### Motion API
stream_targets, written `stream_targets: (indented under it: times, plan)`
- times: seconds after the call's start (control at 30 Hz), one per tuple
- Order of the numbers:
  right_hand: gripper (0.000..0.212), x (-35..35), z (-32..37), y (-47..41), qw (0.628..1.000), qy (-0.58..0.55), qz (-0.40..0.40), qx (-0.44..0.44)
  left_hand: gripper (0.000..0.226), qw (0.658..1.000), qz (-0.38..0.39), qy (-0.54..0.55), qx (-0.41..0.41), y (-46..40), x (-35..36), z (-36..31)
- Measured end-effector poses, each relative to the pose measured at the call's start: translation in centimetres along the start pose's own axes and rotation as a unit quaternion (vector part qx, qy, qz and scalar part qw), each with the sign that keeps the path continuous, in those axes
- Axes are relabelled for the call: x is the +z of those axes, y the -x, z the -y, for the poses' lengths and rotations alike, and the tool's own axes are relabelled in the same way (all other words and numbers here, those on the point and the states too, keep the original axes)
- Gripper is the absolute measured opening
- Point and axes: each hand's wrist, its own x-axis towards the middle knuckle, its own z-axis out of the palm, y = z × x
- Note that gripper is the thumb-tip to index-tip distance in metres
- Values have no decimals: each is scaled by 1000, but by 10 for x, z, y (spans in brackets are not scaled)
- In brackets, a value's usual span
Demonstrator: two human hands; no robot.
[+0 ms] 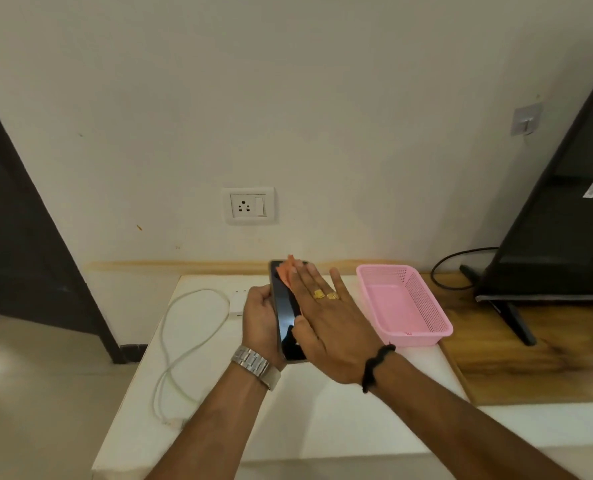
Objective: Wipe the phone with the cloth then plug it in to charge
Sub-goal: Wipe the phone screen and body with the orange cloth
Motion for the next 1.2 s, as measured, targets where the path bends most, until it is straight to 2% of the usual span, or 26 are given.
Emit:
stream_targets:
  times: [0.1, 0.13, 0.23, 0.27, 0.4, 0.47, 0.53, 0.67, 0.8, 0.93, 1.1, 1.2]
  plan:
    - [78, 14, 17, 15, 999, -31, 8, -17, 42, 1000, -3, 28, 2, -1, -2, -7]
    - [78, 13, 16, 11, 999, -26, 11, -23, 41, 1000, 0, 27, 8, -1, -3, -4]
    - [77, -4, -5, -5, 1000, 7, 11, 18, 15, 1000, -18, -1, -4, 2, 0, -2]
    - [77, -4, -7, -2, 1000, 2, 5, 23, 17, 1000, -22, 1, -5, 1, 0, -5]
    - [77, 10, 20, 10, 999, -45, 15, -20, 50, 1000, -25, 1, 7, -6, -1, -4]
    - [75, 0, 11, -11, 1000, -24, 4, -4, 45, 999, -21, -26, 0, -7, -1, 5]
    - [77, -9, 5, -12, 1000, -3, 5, 22, 30, 999, -24, -36, -14, -4, 2, 2]
    - [77, 8, 29, 13, 998, -58, 18, -10, 55, 999, -15, -32, -6, -6, 0, -6]
    - [75, -10, 6, -11, 999, -35, 12, 19, 32, 999, -28, -27, -7, -6, 0, -1]
    - [76, 6, 25, 20, 996, -79, 37, 6, 52, 1000, -23, -16, 1, -5, -4, -8]
    - [73, -9, 4, -3, 999, -5, 25, 20, 29, 998, -51, -35, -15, -1, -9, 0]
    - [71, -1, 14, 18, 999, 2, 40, 14, 47, 998, -42, -12, -36, 1, -13, -7]
